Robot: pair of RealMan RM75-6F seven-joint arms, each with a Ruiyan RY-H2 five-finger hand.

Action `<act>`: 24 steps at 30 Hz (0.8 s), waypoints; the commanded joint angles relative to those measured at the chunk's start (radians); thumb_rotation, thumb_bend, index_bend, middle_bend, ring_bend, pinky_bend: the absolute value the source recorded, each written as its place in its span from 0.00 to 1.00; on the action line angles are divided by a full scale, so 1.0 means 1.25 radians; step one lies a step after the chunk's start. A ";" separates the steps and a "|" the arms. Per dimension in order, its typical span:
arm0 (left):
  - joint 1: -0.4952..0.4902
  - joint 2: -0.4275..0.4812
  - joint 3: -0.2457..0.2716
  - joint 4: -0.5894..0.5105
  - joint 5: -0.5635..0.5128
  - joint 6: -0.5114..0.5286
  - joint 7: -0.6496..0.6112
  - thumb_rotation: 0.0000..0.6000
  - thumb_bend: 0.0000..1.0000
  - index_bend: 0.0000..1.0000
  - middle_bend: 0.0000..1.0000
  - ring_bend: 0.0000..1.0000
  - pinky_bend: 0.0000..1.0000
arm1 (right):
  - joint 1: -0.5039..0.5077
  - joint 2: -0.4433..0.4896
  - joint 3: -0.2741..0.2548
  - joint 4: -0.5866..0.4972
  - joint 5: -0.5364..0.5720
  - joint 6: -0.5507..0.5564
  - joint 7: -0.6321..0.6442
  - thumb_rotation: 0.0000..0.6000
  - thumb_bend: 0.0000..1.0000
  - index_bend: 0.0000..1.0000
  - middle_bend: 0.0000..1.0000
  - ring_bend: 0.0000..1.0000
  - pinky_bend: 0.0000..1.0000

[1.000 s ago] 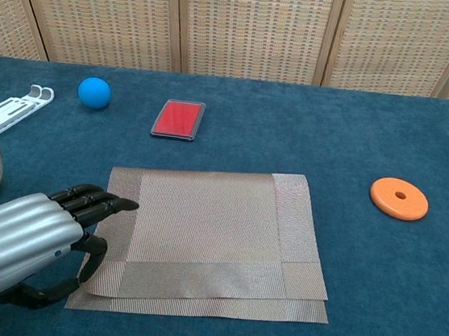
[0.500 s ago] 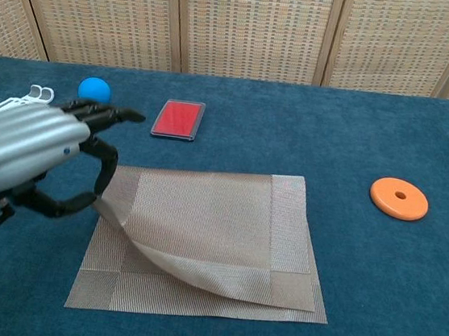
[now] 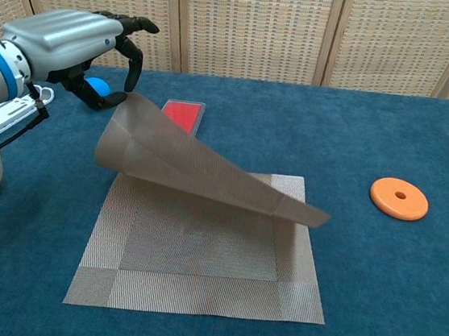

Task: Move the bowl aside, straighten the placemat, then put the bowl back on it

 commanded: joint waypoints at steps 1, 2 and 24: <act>-0.074 -0.026 -0.053 0.119 -0.056 -0.052 0.009 1.00 0.51 0.57 0.00 0.00 0.00 | 0.002 -0.006 0.006 0.009 0.016 -0.010 -0.015 1.00 0.15 0.11 0.00 0.00 0.00; -0.090 -0.034 -0.061 0.150 -0.067 -0.064 0.003 1.00 0.51 0.57 0.00 0.00 0.00 | 0.002 -0.008 0.007 0.011 0.020 -0.012 -0.020 1.00 0.15 0.11 0.00 0.00 0.00; -0.176 -0.106 -0.047 0.481 -0.179 -0.119 -0.096 1.00 0.12 0.11 0.00 0.00 0.00 | -0.015 -0.028 0.014 0.041 0.068 -0.038 -0.057 1.00 0.15 0.11 0.00 0.00 0.00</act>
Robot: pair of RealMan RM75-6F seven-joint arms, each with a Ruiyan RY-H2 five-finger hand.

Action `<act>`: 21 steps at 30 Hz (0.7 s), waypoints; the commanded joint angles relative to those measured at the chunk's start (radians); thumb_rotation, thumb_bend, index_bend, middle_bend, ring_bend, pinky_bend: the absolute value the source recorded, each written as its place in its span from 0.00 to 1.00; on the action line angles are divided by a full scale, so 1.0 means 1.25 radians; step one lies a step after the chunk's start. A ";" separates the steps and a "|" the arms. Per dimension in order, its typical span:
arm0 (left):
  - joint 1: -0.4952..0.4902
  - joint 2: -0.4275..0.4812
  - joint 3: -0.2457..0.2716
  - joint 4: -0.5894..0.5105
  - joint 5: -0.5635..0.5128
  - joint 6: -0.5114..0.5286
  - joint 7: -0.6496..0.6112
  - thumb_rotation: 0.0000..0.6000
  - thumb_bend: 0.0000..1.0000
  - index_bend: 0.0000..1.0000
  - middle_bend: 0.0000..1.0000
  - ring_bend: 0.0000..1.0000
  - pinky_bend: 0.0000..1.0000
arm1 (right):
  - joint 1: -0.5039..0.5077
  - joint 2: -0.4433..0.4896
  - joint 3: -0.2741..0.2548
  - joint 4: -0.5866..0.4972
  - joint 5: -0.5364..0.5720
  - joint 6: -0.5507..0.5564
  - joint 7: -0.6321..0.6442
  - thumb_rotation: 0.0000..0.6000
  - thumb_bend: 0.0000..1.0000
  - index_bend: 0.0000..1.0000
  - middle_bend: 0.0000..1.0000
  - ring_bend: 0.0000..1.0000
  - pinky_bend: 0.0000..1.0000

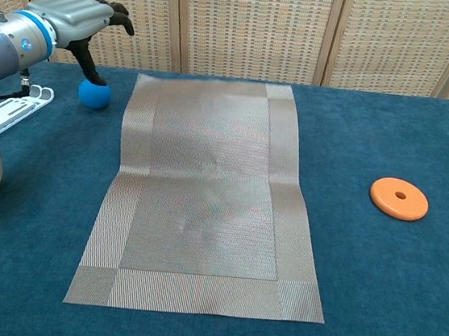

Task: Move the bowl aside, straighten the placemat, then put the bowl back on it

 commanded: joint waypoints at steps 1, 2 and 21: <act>0.022 0.010 0.018 -0.003 -0.006 0.019 -0.036 1.00 0.12 0.11 0.00 0.00 0.00 | -0.002 -0.002 -0.002 0.003 -0.001 -0.002 0.000 1.00 0.15 0.11 0.00 0.00 0.00; 0.031 0.017 0.022 -0.013 -0.005 0.025 -0.042 1.00 0.12 0.12 0.00 0.00 0.00 | -0.002 -0.003 -0.002 0.005 -0.001 -0.004 0.000 1.00 0.15 0.11 0.00 0.00 0.00; 0.337 0.251 0.198 -0.510 0.089 0.359 -0.046 1.00 0.12 0.12 0.00 0.00 0.00 | -0.006 -0.006 -0.019 -0.024 -0.069 0.025 -0.016 1.00 0.15 0.11 0.00 0.00 0.00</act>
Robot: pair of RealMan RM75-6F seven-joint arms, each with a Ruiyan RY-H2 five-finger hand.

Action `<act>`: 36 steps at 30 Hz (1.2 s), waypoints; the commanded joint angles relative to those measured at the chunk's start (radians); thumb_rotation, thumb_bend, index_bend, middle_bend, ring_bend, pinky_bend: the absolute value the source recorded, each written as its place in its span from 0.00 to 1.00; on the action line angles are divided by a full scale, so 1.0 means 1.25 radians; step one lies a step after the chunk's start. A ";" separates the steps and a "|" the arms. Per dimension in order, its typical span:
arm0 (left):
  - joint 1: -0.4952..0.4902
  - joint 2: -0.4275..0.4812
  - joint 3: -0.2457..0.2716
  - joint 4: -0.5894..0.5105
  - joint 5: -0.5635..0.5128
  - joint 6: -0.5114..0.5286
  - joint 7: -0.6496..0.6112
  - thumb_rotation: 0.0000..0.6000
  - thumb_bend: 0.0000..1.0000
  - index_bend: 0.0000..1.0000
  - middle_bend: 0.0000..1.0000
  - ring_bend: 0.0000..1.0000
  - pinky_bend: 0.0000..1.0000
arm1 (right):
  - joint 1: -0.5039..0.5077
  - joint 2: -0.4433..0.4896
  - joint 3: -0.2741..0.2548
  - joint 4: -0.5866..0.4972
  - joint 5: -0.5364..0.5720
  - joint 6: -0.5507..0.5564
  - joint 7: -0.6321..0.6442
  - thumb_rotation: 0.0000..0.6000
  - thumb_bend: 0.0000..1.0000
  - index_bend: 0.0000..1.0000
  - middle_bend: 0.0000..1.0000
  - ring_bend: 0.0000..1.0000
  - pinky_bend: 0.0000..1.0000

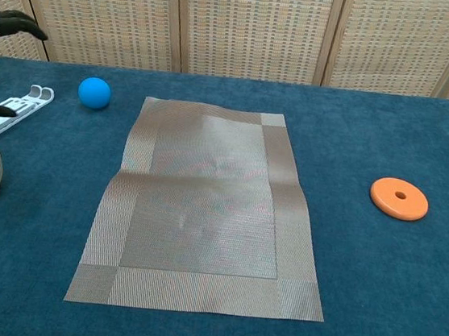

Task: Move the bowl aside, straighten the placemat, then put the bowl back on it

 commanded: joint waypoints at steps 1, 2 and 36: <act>0.069 0.048 0.056 -0.065 0.049 0.079 -0.004 1.00 0.12 0.12 0.00 0.00 0.00 | -0.002 0.001 -0.002 -0.004 -0.012 0.009 0.005 1.00 0.14 0.11 0.00 0.00 0.00; 0.084 0.057 0.067 -0.077 0.058 0.094 -0.008 1.00 0.12 0.11 0.00 0.00 0.00 | -0.002 0.001 -0.003 -0.004 -0.017 0.014 0.006 1.00 0.14 0.11 0.00 0.00 0.00; 0.245 0.130 0.129 -0.067 0.172 0.183 -0.174 1.00 0.11 0.11 0.00 0.00 0.00 | 0.120 -0.147 -0.078 -0.272 -0.290 -0.068 -0.269 1.00 0.09 0.13 0.00 0.00 0.00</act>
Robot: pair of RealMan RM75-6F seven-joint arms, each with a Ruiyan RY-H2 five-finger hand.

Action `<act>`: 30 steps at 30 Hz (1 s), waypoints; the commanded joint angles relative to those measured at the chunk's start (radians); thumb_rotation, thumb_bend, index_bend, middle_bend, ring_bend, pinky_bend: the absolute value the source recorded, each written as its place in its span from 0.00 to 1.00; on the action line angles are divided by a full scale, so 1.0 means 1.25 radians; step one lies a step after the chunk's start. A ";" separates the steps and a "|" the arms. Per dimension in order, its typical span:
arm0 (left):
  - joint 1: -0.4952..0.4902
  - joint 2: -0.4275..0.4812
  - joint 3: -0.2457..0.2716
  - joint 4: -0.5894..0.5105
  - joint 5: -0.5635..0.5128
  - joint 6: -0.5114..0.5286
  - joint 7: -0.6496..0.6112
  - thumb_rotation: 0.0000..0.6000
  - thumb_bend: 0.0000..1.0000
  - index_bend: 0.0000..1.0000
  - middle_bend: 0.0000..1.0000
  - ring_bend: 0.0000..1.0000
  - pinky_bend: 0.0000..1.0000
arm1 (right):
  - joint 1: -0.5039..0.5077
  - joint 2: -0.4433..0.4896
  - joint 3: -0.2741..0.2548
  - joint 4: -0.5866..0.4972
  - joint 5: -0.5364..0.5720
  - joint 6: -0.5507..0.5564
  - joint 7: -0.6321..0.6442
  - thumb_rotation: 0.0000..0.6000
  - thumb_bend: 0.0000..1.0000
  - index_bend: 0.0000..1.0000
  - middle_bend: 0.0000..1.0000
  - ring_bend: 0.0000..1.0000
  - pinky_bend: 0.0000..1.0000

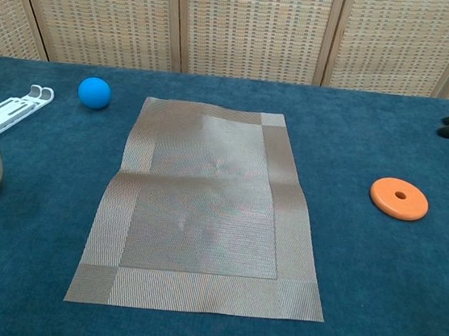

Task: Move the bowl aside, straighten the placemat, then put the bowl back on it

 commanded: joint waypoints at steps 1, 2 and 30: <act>0.001 0.000 -0.004 0.002 -0.003 -0.005 -0.005 1.00 0.11 0.11 0.00 0.00 0.00 | 0.031 -0.056 0.014 -0.040 0.016 -0.045 -0.062 1.00 0.09 0.13 0.00 0.00 0.00; 0.002 0.001 -0.005 0.003 -0.003 -0.007 -0.007 1.00 0.11 0.11 0.00 0.00 0.00 | 0.036 -0.070 0.019 -0.044 0.024 -0.053 -0.077 1.00 0.09 0.14 0.00 0.00 0.00; 0.006 -0.006 -0.033 0.022 -0.006 -0.042 -0.026 1.00 0.11 0.11 0.00 0.00 0.00 | 0.095 -0.319 0.054 0.038 0.263 -0.153 -0.297 1.00 0.09 0.10 0.00 0.00 0.00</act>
